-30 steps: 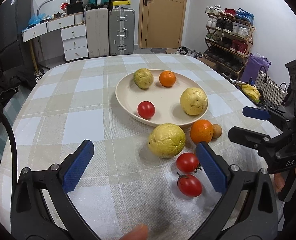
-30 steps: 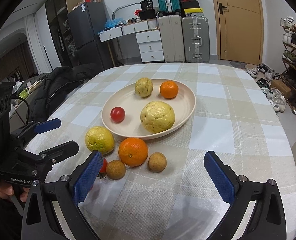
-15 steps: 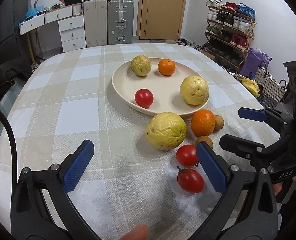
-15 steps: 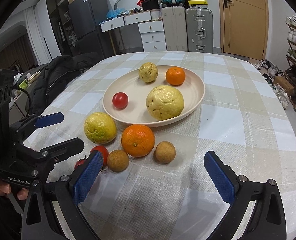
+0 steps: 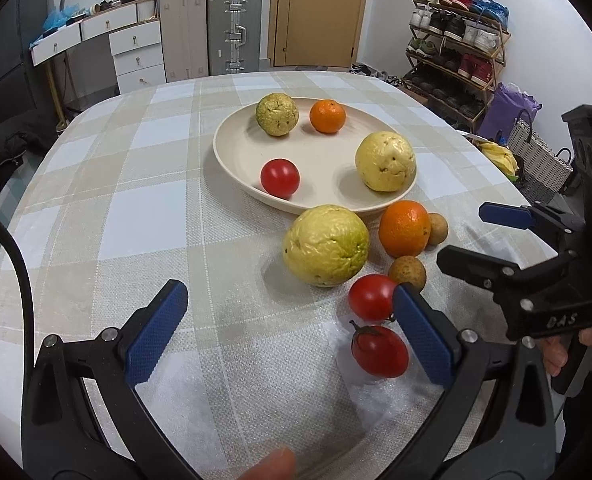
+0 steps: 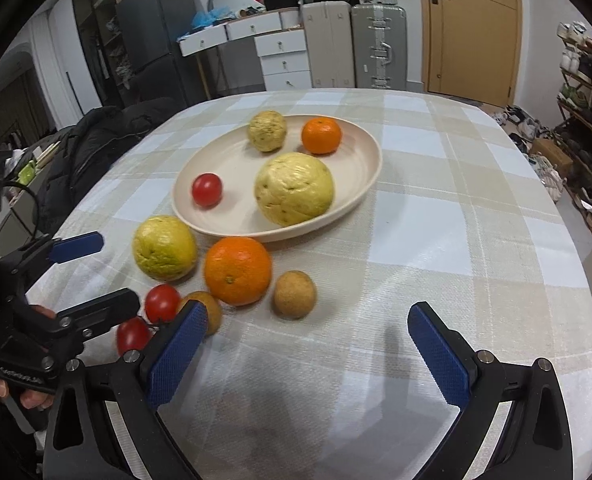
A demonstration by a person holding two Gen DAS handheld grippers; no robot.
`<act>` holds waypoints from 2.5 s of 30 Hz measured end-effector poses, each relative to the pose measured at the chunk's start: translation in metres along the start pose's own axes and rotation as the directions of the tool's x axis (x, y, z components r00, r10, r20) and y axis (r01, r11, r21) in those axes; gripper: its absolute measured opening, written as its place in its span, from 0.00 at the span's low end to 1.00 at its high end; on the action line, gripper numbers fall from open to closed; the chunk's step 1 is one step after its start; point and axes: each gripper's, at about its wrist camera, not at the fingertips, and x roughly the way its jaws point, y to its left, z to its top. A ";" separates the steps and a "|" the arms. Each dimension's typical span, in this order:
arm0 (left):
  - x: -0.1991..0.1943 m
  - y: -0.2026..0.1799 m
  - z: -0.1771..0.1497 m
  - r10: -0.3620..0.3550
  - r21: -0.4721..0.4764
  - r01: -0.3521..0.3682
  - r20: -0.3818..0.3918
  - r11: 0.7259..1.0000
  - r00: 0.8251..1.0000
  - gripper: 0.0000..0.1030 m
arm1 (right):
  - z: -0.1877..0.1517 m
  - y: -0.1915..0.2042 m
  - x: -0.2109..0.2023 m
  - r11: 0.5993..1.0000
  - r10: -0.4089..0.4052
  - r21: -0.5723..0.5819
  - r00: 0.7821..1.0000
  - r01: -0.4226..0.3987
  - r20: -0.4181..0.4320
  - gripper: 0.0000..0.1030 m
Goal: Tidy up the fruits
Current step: 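Withdraw both open grippers from the plate toward the loose fruit, then grasp a small brown round fruit with the right gripper while the left grasps a pale-yellow fruit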
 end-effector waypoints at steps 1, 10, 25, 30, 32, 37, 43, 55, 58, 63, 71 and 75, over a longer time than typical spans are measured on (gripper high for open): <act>0.000 0.000 -0.001 0.001 0.001 -0.001 -0.001 1.000 1.000 0.99 | 0.000 -0.002 0.002 1.000 -0.007 0.002 1.000 0.007 -0.006 0.98; 0.003 0.005 -0.002 -0.001 -0.024 0.000 -0.009 1.000 1.000 0.99 | 0.002 -0.005 0.014 1.000 -0.007 -0.019 0.999 0.006 -0.048 0.71; 0.007 0.007 -0.001 -0.002 -0.041 0.002 -0.013 0.999 1.000 0.99 | 0.003 0.007 0.014 0.996 -0.006 -0.091 0.999 0.002 -0.046 0.28; 0.007 0.009 0.001 -0.001 -0.054 0.000 -0.010 0.999 1.000 0.99 | 0.001 0.010 0.013 0.996 0.003 -0.086 0.999 -0.006 -0.038 0.25; 0.007 0.010 0.001 -0.002 -0.059 0.001 -0.006 0.998 1.000 0.99 | 0.001 0.011 0.010 0.996 0.004 -0.088 1.000 -0.006 -0.028 0.24; 0.012 0.010 0.005 -0.002 -0.075 0.001 -0.004 0.997 1.000 0.99 | 0.000 0.008 0.004 0.997 0.005 -0.074 1.000 -0.006 -0.003 0.24; 0.019 0.013 0.013 -0.012 -0.108 0.012 0.000 0.994 1.000 0.99 | 0.002 0.003 -0.002 0.998 0.009 -0.055 1.000 -0.008 0.026 0.24; 0.027 0.009 0.019 -0.044 -0.110 0.043 -0.003 0.993 0.999 0.97 | 0.004 -0.007 -0.008 1.000 0.013 -0.029 0.998 -0.011 0.059 0.24; 0.028 0.009 0.020 -0.056 -0.109 0.055 0.001 0.992 0.998 0.90 | 0.004 -0.007 -0.008 0.999 0.018 -0.030 0.998 -0.017 0.056 0.24; 0.033 0.008 0.023 -0.098 -0.118 0.096 -0.006 0.988 0.995 0.67 | 0.003 -0.007 -0.009 0.999 0.022 -0.033 0.998 -0.020 0.058 0.24; 0.033 0.006 0.022 -0.182 -0.122 0.181 0.005 0.976 0.983 0.46 | 0.003 -0.007 -0.008 0.999 0.025 -0.033 0.998 -0.023 0.056 0.24; 0.031 0.003 0.020 -0.175 -0.108 0.175 0.009 0.979 0.984 0.46 | 0.003 -0.007 -0.008 0.999 0.023 -0.030 0.998 -0.021 0.058 0.24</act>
